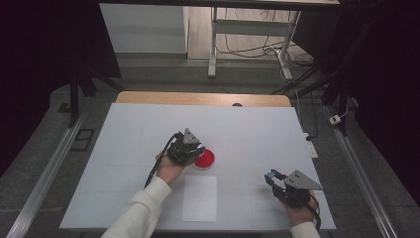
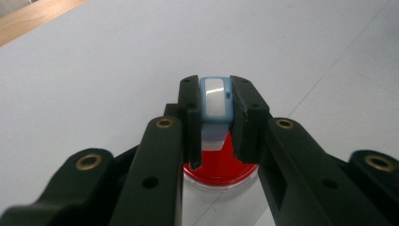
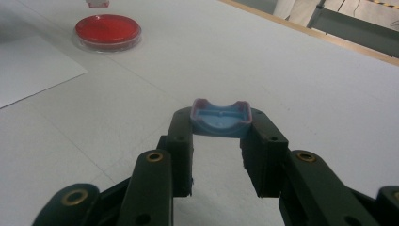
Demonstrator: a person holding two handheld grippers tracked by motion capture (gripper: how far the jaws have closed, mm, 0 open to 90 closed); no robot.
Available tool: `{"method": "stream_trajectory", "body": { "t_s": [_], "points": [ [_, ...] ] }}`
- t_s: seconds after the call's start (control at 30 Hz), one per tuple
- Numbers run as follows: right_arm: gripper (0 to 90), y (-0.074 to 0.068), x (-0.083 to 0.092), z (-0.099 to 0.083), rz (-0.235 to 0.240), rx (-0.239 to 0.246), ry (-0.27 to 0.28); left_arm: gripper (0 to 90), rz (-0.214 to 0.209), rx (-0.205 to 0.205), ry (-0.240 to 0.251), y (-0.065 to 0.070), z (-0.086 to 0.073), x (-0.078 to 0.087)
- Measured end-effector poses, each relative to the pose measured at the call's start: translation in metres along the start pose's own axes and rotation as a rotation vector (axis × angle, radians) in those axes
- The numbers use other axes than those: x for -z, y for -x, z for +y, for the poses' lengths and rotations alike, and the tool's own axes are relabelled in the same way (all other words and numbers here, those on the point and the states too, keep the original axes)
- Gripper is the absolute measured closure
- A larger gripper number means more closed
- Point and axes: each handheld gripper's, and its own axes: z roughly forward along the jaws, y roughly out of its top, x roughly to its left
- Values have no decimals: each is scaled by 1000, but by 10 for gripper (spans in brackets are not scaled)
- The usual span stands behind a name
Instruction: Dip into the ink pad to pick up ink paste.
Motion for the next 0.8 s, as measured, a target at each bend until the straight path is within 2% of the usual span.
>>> {"method": "stream_trajectory", "body": {
  "t_s": [0.8],
  "points": [
    [646,0,-1,-1,8,-5,-6,754,-18,-18,10,8,-4,0]
  ]
}}
